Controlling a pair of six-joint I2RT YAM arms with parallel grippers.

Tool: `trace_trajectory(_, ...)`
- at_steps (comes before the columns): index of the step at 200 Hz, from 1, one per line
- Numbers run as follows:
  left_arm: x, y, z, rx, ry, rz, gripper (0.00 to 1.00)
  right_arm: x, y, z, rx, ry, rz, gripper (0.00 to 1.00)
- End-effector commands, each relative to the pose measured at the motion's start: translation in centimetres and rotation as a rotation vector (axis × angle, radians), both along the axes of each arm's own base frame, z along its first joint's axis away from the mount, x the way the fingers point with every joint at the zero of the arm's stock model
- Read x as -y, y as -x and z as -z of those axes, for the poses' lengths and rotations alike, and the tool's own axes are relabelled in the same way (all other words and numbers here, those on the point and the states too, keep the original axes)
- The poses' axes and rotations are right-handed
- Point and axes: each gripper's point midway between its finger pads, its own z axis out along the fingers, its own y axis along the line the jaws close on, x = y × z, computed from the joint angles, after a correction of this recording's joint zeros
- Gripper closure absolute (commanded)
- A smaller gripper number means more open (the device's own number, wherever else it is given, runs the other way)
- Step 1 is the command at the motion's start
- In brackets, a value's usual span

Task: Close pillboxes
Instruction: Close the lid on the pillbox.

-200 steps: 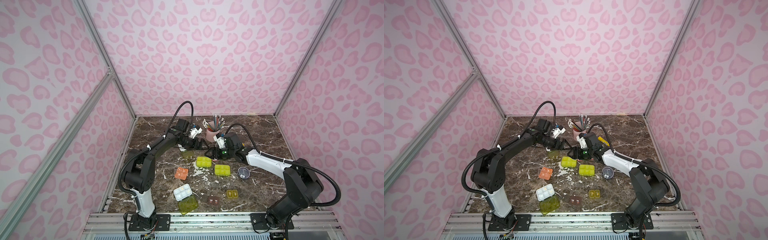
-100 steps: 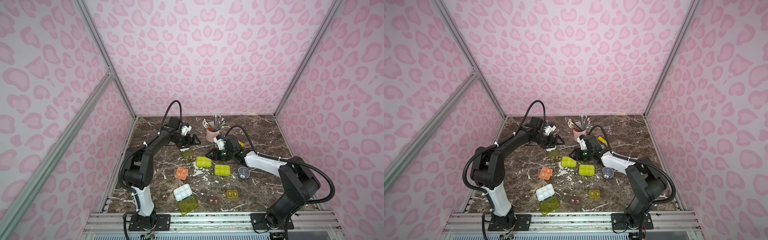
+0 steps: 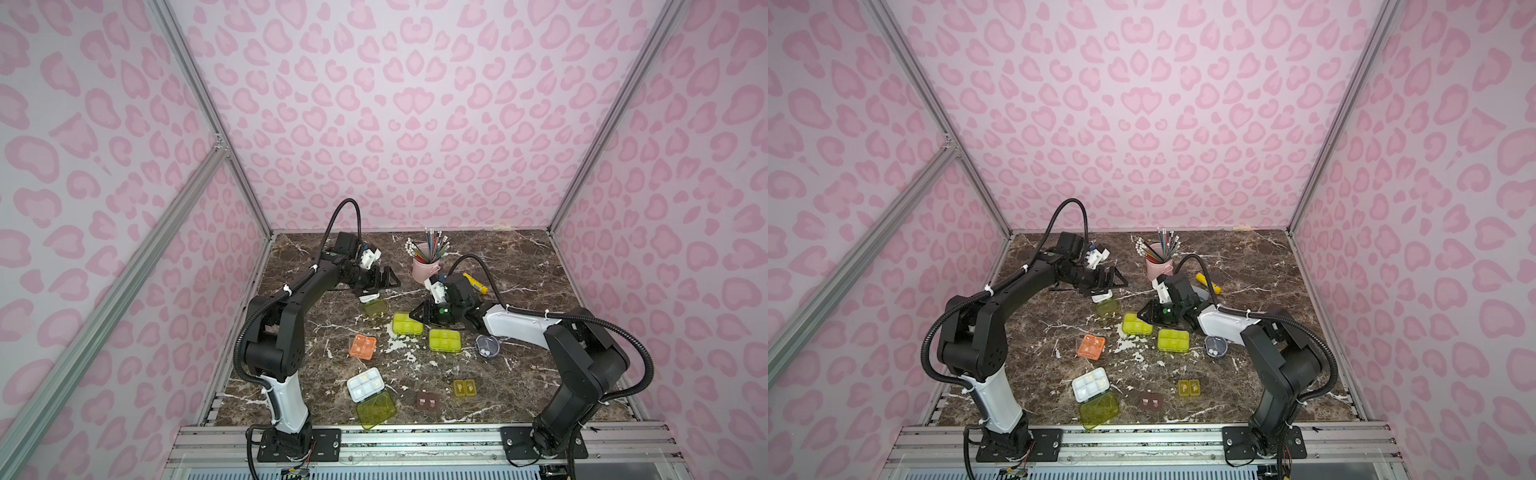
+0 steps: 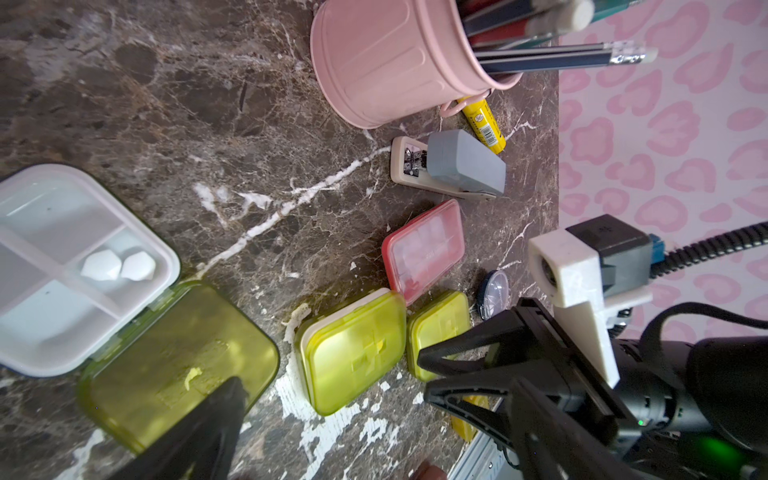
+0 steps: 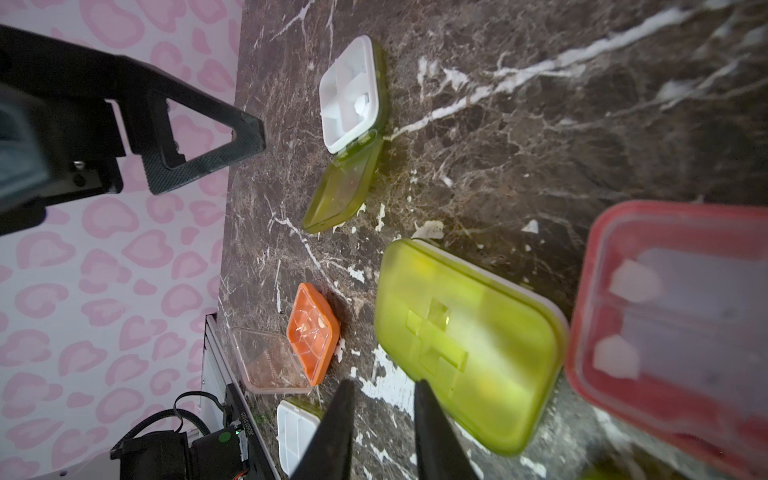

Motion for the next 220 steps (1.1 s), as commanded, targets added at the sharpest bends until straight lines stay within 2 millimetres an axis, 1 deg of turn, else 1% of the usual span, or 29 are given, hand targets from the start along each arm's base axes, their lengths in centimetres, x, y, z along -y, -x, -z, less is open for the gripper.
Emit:
trace_trajectory(1, 0.0, 0.1, -0.3, 0.006, 0.006, 0.001, 0.0, -0.2, -0.1, 0.4, 0.001, -0.013, 0.001, 0.74)
trace_trajectory(46, 0.2, 0.2, -0.2, -0.006, 0.022, 0.009, 0.0, -0.5, 0.1, 1.3, -0.015, -0.004, 0.0, 0.74)
trace_trajectory(83, 0.4, 1.0, 0.5, -0.053, 0.032, 0.02, 0.0, -0.3, 0.1, 2.2, -0.029, 0.018, -0.005, 0.72)
trace_trajectory(96, 0.4, 1.3, 0.5, -0.072, 0.035, 0.023, 0.0, -0.4, 0.3, 2.8, -0.042, 0.023, -0.008, 0.72)
trace_trajectory(117, 0.4, 1.9, 0.2, -0.093, 0.039, 0.022, 0.0, -0.5, 0.3, 3.1, -0.049, 0.026, -0.01, 0.72)
trace_trajectory(151, 0.7, 3.7, -0.2, -0.122, 0.047, 0.031, 0.0, -0.3, 0.4, 4.3, -0.068, 0.055, -0.007, 0.72)
trace_trajectory(189, 1.4, 6.0, 0.7, -0.156, 0.017, 0.054, 0.0, -0.4, 0.8, 5.2, -0.083, 0.063, -0.015, 0.72)
trace_trajectory(209, 2.0, 6.9, 1.1, -0.169, 0.002, 0.069, 0.0, -0.5, 0.8, 4.9, -0.076, 0.055, -0.019, 0.71)
trace_trajectory(220, 2.3, 7.3, 1.3, -0.176, -0.006, 0.074, 0.0, -0.6, 0.8, 4.1, -0.056, 0.045, -0.025, 0.7)
